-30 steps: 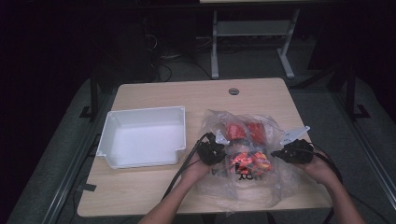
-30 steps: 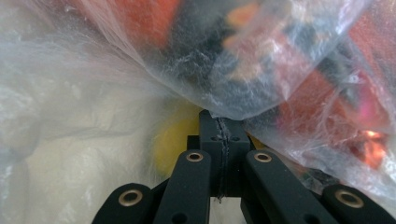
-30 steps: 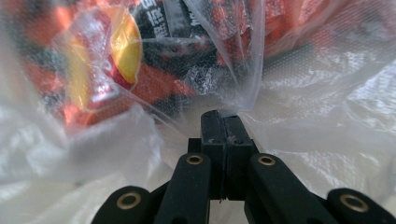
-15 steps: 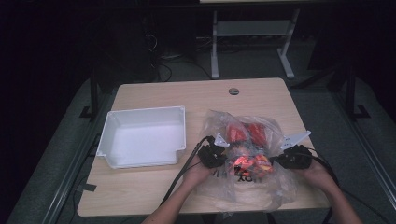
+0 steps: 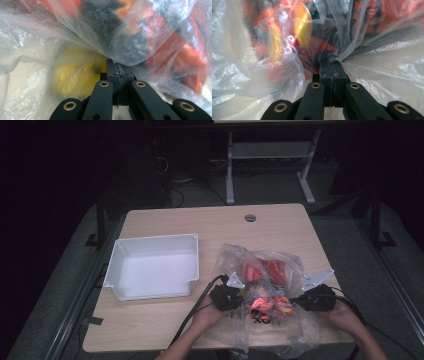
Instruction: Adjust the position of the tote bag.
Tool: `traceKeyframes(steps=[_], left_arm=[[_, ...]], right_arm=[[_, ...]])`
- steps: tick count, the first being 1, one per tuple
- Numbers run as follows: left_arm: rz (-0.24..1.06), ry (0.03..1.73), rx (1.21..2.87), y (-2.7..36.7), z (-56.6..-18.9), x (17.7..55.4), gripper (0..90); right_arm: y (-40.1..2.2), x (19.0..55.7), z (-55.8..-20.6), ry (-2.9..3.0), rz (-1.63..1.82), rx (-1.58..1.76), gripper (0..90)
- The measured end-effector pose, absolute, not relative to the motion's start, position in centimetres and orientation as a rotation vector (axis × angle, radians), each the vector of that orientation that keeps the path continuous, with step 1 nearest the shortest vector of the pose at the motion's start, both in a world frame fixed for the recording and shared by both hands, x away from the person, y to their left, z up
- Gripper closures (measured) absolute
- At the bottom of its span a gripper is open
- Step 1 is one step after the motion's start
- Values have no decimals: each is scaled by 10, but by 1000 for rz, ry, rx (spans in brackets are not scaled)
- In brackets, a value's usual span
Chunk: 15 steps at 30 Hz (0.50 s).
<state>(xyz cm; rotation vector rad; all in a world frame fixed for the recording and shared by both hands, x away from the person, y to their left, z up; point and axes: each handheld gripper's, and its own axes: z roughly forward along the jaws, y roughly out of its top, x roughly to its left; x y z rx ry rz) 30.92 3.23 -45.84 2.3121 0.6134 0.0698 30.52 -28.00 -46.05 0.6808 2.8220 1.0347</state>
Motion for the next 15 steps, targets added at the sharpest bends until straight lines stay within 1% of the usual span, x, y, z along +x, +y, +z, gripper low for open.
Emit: traceKeyframes(steps=[1,3,4,5,6,7,8,9,10,11,12,14,15], left_arm=[[68,612,2309,34,-457,310,900],[77,611,2299,38,-452,310,888],[80,623,2274,42,-447,310,844],[80,623,2274,42,-447,310,828],[94,621,2262,47,-441,309,815],[94,621,2262,47,-441,309,803],[90,632,2236,53,-434,309,786],[90,632,2236,53,-434,309,772],[95,629,2223,57,-427,308,756],[95,629,2223,57,-427,308,740],[100,618,2210,61,-420,306,720],[102,608,2179,64,-412,303,693],[102,608,2179,64,-412,303,678]], right_arm=[[-280,305,-460,2822,1035,681,884],[-284,306,-458,2797,1039,713,849],[-287,307,-455,2776,1055,731,818],[-287,307,-455,2776,1055,731,818],[-291,307,-450,2752,1079,732,778],[-291,307,-450,2752,1079,732,778],[-294,306,-444,2728,1103,743,724],[-294,306,-444,2728,1103,743,724],[-297,304,-439,2698,1136,752,686],[-297,304,-439,2698,1136,752,686],[-300,302,-434,2675,1156,759,633],[-304,299,-429,2654,1171,764,603],[-304,299,-429,2654,1171,764,603]])
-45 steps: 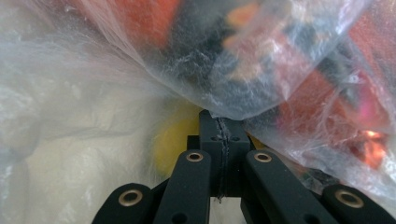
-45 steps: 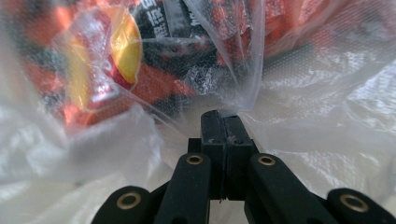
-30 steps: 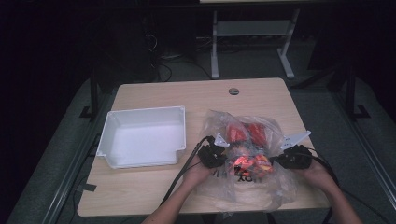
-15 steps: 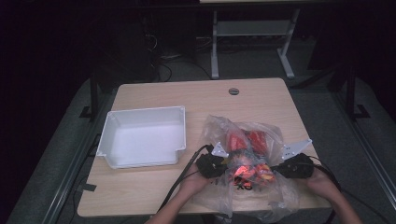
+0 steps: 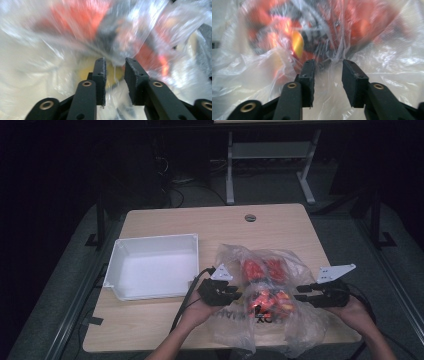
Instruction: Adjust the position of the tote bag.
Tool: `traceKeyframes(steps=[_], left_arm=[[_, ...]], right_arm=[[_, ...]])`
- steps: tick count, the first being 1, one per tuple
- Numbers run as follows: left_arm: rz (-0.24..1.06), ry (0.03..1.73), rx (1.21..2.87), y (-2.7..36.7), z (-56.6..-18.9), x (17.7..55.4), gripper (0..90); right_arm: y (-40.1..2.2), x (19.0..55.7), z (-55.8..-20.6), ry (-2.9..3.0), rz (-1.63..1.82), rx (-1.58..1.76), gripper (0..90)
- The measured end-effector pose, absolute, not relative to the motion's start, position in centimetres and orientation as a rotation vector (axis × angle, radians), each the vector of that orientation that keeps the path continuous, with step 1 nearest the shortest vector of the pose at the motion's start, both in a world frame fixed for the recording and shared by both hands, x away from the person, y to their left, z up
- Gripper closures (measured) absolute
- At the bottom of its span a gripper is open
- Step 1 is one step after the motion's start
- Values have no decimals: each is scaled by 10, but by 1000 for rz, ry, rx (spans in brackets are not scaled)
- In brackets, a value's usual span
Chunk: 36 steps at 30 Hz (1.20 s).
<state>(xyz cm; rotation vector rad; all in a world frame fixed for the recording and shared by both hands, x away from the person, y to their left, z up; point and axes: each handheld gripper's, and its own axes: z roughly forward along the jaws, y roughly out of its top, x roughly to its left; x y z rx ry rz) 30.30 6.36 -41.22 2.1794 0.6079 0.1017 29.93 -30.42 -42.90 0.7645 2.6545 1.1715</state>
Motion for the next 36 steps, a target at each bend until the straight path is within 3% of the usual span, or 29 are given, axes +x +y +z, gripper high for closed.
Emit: traceKeyframes(steps=[10,13,20,26,27,32,33,35,36], left_arm=[[43,471,2158,47,-401,292,557],[56,479,2181,39,-410,296,494],[34,541,2181,35,-429,301,437],[30,555,2183,34,-436,303,510],[43,553,2185,33,-437,304,561],[79,552,2190,31,-438,304,690],[91,552,2194,32,-437,304,690],[106,545,2194,33,-435,304,775],[106,545,2194,33,-435,304,796]], right_arm=[[-307,285,-403,2586,1355,683,493],[-289,282,-403,2612,1408,588,392],[-260,285,-416,2662,1310,515,349],[-256,285,-423,2616,1216,529,485],[-255,284,-424,2599,1187,532,556],[-251,285,-428,2598,1121,520,658],[-251,285,-428,2595,1122,520,704],[-251,286,-425,2590,1140,523,800],[-251,286,-425,2590,1140,523,800]])
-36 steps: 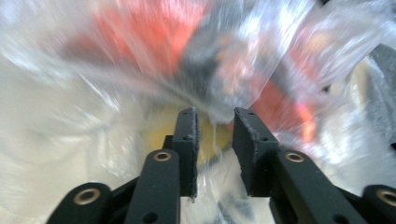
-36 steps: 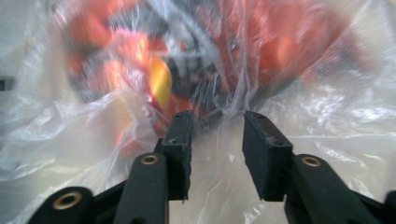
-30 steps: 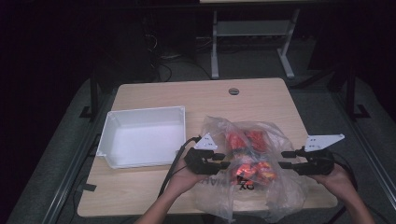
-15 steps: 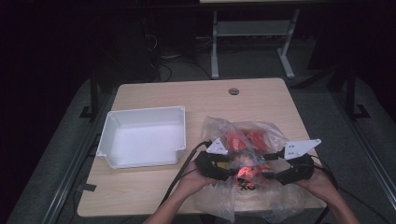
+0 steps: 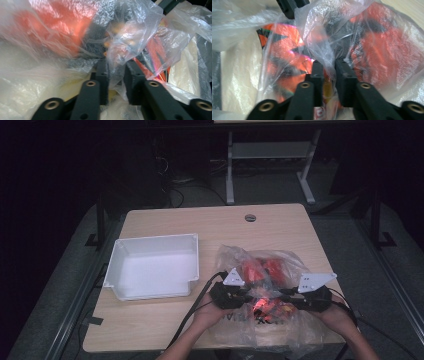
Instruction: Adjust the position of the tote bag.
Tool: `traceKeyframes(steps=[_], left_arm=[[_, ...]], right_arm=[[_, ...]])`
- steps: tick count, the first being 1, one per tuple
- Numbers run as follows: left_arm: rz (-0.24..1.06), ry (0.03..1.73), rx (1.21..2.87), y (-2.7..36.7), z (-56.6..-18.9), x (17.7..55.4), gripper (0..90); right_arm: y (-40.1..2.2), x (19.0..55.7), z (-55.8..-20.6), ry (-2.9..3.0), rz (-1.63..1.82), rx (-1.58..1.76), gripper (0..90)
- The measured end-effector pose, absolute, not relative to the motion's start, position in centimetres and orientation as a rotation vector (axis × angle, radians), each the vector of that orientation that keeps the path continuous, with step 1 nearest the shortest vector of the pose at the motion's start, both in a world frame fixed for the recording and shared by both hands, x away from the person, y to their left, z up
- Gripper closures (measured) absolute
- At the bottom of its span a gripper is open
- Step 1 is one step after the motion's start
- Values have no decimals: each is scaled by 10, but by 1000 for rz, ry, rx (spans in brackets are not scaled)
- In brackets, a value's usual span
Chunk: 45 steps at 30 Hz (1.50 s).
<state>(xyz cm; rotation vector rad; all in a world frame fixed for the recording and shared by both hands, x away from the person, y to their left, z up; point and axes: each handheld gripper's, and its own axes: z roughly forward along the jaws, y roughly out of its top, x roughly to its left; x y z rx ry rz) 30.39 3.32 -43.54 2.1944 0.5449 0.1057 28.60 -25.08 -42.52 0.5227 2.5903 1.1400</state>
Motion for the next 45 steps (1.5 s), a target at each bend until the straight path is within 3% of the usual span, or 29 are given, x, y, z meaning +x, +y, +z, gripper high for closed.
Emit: traceKeyframes(steps=[6,26,35,45], left_arm=[[131,538,2186,36,-430,303,871],[175,564,2098,35,-389,330,889],[183,700,2091,24,-418,364,889],[181,765,2118,23,-434,374,889]], right_arm=[[-250,286,-416,2590,1153,485,855],[-256,314,-373,2490,1198,482,876],[-254,355,-394,2510,1173,649,876],[-251,373,-418,2604,1125,751,871]])
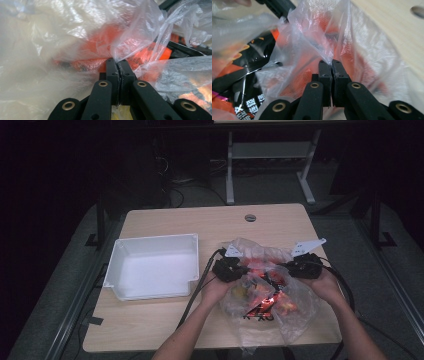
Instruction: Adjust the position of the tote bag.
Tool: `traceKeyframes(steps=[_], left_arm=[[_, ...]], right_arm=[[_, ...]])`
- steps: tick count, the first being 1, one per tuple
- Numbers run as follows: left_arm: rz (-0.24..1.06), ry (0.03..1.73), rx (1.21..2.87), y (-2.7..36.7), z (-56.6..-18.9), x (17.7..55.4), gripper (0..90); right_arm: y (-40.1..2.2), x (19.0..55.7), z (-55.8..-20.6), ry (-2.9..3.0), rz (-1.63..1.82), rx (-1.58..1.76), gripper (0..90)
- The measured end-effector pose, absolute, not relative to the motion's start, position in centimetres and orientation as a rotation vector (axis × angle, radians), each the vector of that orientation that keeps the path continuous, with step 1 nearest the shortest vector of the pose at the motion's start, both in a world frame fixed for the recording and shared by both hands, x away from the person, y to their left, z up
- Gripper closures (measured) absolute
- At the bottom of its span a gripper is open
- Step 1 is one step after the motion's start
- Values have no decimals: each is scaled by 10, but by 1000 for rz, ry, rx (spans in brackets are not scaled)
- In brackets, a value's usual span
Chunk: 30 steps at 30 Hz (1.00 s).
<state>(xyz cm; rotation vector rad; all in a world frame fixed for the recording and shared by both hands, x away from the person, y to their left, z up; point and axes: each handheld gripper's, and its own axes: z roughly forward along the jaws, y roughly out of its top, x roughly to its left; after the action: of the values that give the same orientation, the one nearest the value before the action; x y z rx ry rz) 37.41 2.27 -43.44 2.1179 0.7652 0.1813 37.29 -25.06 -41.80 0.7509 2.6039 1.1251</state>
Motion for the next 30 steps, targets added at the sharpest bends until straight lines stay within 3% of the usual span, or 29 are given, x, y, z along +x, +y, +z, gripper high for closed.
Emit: traceKeyframes(steps=[5,12,16,30], left_arm=[[177,762,2120,24,-434,371,874],[169,718,2114,33,-421,363,757],[162,690,2090,38,-408,357,733],[2,462,2128,2,-399,329,755]], right_arm=[[-245,371,-422,2621,1111,744,869],[-247,370,-424,2620,1132,752,869],[-245,370,-423,2619,1136,756,869],[-241,374,-421,2585,1158,772,871]])
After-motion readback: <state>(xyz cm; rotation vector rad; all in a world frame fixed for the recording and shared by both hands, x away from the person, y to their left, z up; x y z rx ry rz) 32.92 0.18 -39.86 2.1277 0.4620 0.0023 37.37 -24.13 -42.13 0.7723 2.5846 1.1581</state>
